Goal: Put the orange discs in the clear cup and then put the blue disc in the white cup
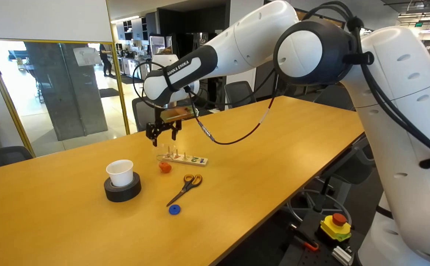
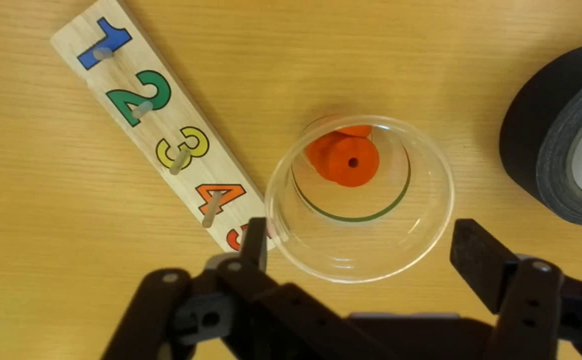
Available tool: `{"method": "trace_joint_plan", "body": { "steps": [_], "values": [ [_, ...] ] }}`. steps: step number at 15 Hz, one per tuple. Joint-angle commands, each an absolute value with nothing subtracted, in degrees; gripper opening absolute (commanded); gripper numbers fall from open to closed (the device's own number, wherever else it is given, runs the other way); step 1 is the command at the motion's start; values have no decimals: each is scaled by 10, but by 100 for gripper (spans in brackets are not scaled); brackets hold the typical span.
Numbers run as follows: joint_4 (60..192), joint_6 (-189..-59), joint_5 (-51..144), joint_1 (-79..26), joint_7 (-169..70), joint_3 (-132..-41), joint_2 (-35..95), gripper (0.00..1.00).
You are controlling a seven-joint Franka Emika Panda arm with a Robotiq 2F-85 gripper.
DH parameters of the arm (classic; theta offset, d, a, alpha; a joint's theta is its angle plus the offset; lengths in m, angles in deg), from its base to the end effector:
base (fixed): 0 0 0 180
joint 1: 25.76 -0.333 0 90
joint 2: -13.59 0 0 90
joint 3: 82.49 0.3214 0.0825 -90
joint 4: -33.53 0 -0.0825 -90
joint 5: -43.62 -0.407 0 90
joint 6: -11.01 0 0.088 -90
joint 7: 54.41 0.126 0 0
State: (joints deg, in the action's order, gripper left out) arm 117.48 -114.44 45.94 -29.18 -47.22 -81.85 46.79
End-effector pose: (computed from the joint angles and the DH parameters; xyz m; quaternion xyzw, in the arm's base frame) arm 0.7485 0.0497 0.3325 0.9971 -0.0179 0.0734 0.0072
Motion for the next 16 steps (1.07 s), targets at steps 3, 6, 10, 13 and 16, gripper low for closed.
{"method": "trace_joint_plan", "body": {
  "steps": [3,6,10,13,16],
  "values": [
    [1333,-1174,456,-310,-465,-809,339,100],
    [1417,-1171,455,-321,-467,-793,282,100],
    [1507,-1192,460,-342,-425,-779,239,100],
    [1550,-1225,453,-352,-392,-769,238,100],
    [1584,-1277,436,-352,-376,-765,252,100]
  ]
}}
